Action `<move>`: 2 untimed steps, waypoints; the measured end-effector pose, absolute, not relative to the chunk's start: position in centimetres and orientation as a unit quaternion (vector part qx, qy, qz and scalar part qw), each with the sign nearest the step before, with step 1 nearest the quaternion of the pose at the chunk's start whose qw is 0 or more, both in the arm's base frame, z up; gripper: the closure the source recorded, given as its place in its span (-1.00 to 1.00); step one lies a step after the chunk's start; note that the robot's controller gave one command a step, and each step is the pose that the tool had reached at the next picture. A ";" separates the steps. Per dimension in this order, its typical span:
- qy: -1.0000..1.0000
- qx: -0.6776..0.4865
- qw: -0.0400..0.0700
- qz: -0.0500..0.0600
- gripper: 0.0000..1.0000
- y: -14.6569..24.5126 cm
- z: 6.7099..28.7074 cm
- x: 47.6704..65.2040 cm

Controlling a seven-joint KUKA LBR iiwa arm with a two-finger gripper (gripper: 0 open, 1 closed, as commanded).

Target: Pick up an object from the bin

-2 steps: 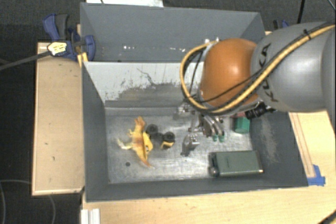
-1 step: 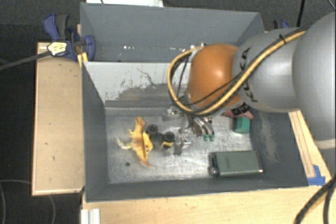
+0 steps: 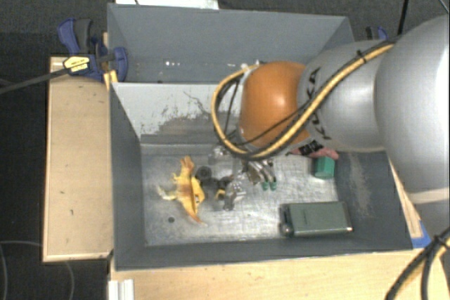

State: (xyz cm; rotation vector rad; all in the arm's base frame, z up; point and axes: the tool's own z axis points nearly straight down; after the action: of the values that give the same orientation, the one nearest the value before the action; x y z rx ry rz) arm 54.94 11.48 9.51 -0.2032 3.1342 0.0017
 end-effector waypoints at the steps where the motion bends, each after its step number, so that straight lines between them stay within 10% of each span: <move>1: 1.000 -0.004 0.002 0.001 -1.00 11.6 10.1 57.0; 2: 0.999 0.033 0.001 0.001 -1.00 10.8 8.2 55.5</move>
Offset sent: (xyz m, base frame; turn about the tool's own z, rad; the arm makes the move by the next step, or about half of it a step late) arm -0.0025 -0.0105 -0.0251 0.2387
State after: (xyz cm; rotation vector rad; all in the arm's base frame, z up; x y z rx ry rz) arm 55.54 10.83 8.16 0.1028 3.1378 0.0022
